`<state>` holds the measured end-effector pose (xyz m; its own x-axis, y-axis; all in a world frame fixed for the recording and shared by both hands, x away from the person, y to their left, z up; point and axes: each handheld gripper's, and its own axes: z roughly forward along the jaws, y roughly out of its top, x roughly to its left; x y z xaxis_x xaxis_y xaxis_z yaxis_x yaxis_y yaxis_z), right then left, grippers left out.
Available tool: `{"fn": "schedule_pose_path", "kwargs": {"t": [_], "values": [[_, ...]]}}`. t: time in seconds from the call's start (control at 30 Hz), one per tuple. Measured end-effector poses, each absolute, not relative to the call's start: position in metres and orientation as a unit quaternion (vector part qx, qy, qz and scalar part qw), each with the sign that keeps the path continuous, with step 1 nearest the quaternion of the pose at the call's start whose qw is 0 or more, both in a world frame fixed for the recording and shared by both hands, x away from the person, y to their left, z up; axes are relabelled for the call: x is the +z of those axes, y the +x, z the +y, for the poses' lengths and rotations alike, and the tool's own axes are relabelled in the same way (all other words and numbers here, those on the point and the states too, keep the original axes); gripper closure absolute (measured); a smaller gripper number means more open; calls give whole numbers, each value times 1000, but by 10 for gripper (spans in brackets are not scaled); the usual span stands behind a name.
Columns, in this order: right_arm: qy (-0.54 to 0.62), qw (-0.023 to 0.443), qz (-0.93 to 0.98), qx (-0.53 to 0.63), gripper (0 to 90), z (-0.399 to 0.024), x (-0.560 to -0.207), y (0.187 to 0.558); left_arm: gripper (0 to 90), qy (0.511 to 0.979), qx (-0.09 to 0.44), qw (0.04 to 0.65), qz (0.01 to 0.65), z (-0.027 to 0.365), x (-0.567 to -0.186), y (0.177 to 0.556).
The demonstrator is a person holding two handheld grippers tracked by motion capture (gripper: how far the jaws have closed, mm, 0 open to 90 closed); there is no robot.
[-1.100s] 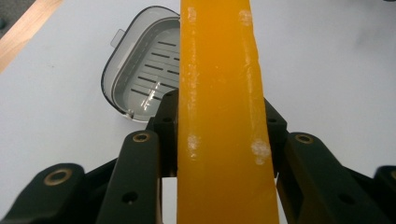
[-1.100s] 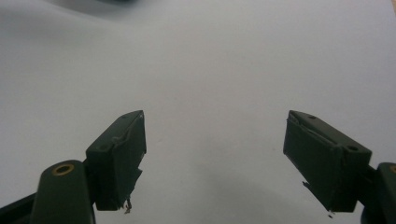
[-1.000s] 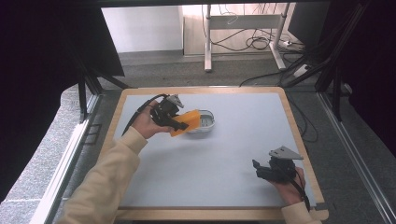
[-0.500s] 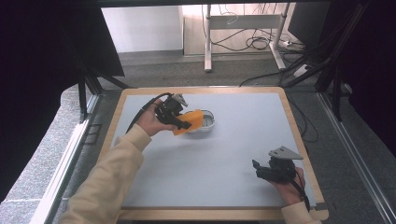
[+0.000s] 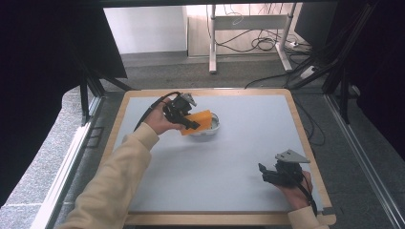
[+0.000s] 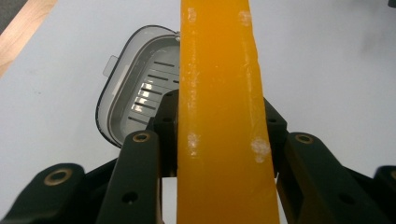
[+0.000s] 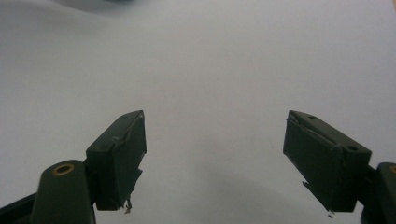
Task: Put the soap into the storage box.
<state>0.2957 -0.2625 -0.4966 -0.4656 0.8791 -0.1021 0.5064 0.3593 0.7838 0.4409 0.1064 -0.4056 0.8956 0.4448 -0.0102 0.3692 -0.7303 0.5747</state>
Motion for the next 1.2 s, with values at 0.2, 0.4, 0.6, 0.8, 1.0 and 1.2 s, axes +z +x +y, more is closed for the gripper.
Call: {"fn": "schedule_pose_path", "kwargs": {"t": [0.2,0.4,0.6,0.8,1.0,1.2], "values": [[443,266,781,351,216,-263,-497,296,619,929,65,292,218,104,-410,450],[442,268,780,353,216,-264,-496,295,620,930,56,295,211,103,-416,461],[442,269,780,353,216,-264,-496,295,619,932,54,294,205,98,-419,467],[437,270,781,356,216,-263,-495,294,619,932,52,297,198,93,-423,475],[436,271,781,356,215,-263,-495,294,619,933,52,296,197,90,-427,483],[437,273,780,356,216,-264,-495,294,619,934,52,296,195,91,-434,491]]}}
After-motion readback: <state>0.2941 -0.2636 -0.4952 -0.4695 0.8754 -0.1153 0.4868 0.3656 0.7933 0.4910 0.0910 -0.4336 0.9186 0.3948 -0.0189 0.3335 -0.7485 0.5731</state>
